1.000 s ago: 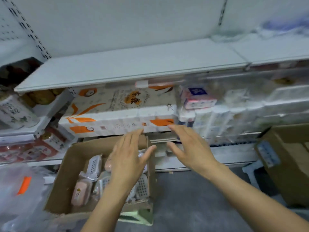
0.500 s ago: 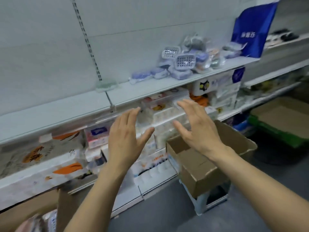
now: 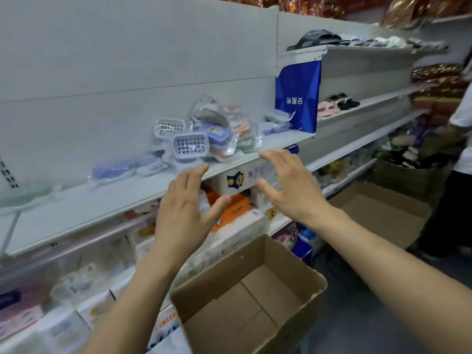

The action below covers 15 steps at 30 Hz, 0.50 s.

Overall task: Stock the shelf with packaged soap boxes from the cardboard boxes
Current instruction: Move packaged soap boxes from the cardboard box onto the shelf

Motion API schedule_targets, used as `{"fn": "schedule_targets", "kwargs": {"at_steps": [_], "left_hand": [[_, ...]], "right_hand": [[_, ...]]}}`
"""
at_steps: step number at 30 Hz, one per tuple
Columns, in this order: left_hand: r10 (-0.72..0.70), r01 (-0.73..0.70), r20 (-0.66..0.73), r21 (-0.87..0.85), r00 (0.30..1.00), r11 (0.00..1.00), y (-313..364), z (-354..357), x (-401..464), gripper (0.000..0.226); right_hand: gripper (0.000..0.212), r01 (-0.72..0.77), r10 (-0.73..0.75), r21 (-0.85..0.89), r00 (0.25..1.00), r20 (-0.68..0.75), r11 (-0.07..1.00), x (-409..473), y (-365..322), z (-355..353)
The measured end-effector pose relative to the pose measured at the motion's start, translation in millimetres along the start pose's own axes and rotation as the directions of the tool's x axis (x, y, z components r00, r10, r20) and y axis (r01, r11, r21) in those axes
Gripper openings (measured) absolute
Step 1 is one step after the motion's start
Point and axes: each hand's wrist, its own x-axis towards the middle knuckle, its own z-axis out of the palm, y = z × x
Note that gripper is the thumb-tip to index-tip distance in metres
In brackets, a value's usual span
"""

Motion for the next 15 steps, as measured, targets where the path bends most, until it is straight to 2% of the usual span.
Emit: {"fn": "schedule_targets", "kwargs": {"at_steps": [5, 12, 15], "left_hand": [[-0.012, 0.011, -0.006, -0.086, 1.000, 0.996, 28.5, 80.6, 107.0, 0.065], [0.054, -0.044, 0.088, -0.112, 0.995, 0.993, 54.6, 170.1, 218.3, 0.064], [0.039, -0.024, 0.121, -0.120, 0.992, 0.993, 58.1, 206.8, 255.8, 0.062]], "right_hand": [[0.051, -0.040, 0.040, 0.006, 0.998, 0.039, 0.999, 77.5, 96.2, 2.0], [0.052, -0.119, 0.117, 0.031, 0.991, 0.064, 0.992, 155.2, 223.0, 5.5], [0.052, -0.133, 0.129, 0.036, 0.986, 0.103, 0.990, 191.2, 275.5, 16.5]]}}
